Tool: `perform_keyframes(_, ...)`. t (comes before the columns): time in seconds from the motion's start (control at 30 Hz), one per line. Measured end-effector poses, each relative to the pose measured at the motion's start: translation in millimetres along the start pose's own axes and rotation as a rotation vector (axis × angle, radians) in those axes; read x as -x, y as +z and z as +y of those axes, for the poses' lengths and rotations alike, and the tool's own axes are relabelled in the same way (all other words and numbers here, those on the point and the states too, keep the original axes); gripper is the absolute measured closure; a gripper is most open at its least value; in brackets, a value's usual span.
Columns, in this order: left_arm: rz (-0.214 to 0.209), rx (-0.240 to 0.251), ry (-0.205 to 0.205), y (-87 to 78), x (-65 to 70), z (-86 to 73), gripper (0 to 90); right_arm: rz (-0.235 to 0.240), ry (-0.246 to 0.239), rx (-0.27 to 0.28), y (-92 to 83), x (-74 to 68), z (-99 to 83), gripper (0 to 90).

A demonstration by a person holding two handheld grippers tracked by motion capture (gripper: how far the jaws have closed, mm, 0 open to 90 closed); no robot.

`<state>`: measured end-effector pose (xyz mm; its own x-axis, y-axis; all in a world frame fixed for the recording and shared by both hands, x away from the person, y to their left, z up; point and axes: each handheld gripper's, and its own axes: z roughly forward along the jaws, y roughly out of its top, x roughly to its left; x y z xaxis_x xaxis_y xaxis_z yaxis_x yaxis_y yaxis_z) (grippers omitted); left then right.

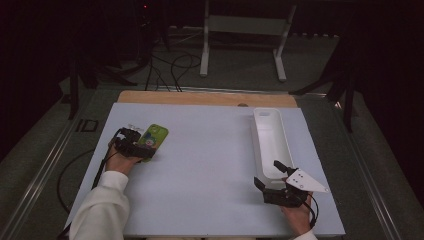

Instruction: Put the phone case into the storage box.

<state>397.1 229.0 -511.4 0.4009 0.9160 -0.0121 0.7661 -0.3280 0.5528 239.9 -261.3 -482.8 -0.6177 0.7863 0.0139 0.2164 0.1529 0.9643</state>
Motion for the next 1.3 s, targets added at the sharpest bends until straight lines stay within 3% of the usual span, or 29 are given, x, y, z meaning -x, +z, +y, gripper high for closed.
perform_keyframes(0.7, -0.007, -0.033, -0.005, 7.3, 2.4, 1.0, 11.3, 0.002, -0.003, -0.003, 0.7, -0.6, -0.2, 9.0)
perform_keyframes(0.83, -0.005, -0.029, -0.001, 6.1, 2.1, 0.5, 15.3, 0.001, -0.006, -0.003, 1.0, -0.5, -0.3, 9.0)
perform_keyframes(1.3, 0.011, -0.023, -0.003, 4.6, 4.5, 0.3, 16.3, -0.001, -0.003, -0.005, 0.8, -0.6, -0.2, 9.0)
